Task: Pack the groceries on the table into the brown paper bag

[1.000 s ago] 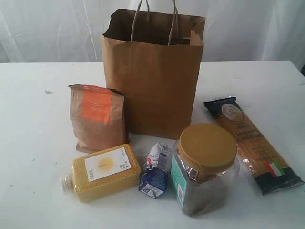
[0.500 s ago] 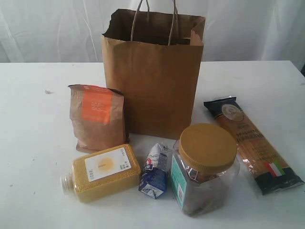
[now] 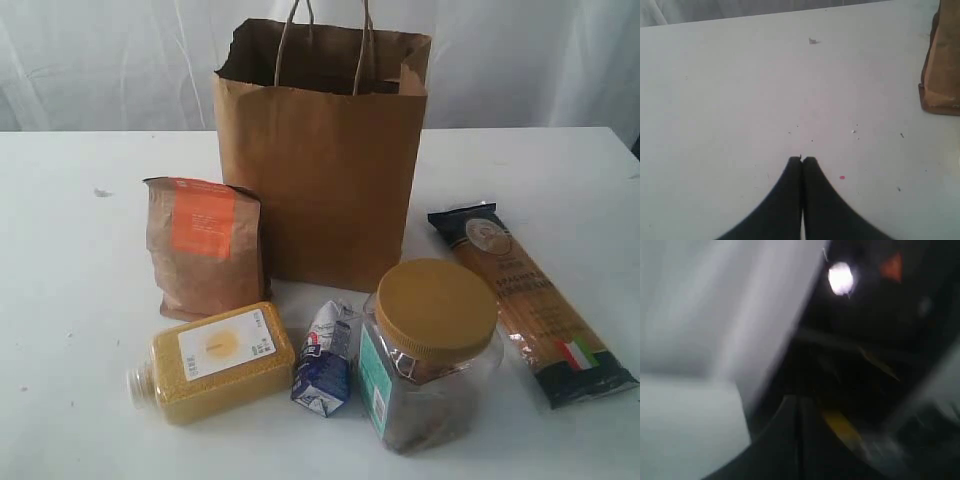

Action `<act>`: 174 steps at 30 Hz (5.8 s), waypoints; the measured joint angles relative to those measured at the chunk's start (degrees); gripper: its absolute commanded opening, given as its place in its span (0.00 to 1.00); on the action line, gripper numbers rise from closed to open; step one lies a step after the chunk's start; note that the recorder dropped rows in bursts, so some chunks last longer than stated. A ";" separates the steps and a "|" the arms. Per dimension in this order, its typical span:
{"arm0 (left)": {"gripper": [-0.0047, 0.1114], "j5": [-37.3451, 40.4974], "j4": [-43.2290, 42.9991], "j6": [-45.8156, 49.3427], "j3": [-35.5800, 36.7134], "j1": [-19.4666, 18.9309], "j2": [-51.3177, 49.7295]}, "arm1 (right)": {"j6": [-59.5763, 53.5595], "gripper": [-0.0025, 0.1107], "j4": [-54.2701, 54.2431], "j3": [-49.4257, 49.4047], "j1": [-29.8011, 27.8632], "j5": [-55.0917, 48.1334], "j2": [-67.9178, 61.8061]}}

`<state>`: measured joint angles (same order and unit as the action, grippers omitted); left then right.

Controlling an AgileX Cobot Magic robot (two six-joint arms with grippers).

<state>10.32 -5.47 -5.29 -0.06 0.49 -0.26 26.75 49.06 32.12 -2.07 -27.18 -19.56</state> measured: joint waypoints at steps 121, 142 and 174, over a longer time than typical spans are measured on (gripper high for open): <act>0.04 -0.12 0.00 0.00 0.00 0.00 0.00 | 73.32 0.02 27.43 -5.97 56.38 -20.12 -56.03; 0.04 -0.12 0.00 0.00 0.00 0.00 0.00 | 74.46 0.02 21.67 -5.97 50.32 8.89 -43.22; 0.04 -0.12 0.00 0.00 0.00 0.00 0.00 | 74.87 0.02 32.06 -3.46 47.31 -12.40 -61.41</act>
<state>10.20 -5.47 -5.29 -0.06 0.49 -0.26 101.62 81.11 28.66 45.24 -39.58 -80.97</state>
